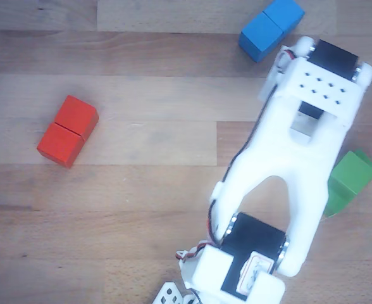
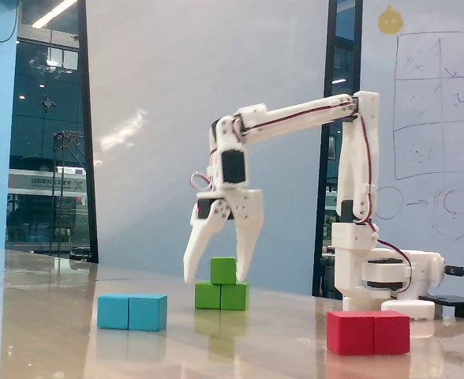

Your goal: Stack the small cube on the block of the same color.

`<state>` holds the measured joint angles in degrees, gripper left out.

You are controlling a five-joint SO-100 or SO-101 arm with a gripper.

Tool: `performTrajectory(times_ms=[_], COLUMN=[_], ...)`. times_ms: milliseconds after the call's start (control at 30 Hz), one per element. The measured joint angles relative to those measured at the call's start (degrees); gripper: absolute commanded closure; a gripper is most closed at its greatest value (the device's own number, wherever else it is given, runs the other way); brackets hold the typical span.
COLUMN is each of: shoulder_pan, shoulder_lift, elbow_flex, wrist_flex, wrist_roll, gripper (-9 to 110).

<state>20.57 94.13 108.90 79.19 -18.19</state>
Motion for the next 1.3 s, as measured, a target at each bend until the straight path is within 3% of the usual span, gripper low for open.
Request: performTrajectory(times_ms=[367,667,1033,1300], shoulder_pan=[-12.3,-18.6,-18.8,-18.9], shoulder_lift=[12.7,33.0,61.7,79.9], elbow_flex=[5.7,25.7,51.0,63.5], wrist_flex=[-0.4,-11.5,-21.8,-22.0], wrist_roll=[11.2,21.2,22.7,22.7], gripper=[69,69,69,84])
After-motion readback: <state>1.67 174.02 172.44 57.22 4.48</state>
